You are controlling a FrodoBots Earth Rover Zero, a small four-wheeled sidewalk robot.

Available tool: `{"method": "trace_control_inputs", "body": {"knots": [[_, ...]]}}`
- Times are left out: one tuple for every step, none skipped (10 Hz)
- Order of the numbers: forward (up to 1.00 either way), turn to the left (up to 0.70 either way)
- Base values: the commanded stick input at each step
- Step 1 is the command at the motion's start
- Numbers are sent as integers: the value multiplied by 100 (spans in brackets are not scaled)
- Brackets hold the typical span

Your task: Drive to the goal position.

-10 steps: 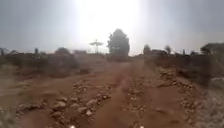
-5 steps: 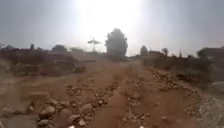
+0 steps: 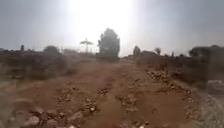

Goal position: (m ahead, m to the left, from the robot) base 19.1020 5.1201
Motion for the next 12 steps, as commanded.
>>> {"method": "trace_control_inputs", "body": {"knots": [[45,0],[45,0],[45,0],[45,0],[45,0],[45,0],[45,0],[45,0],[45,0],[45,0],[45,0],[45,14]]}}
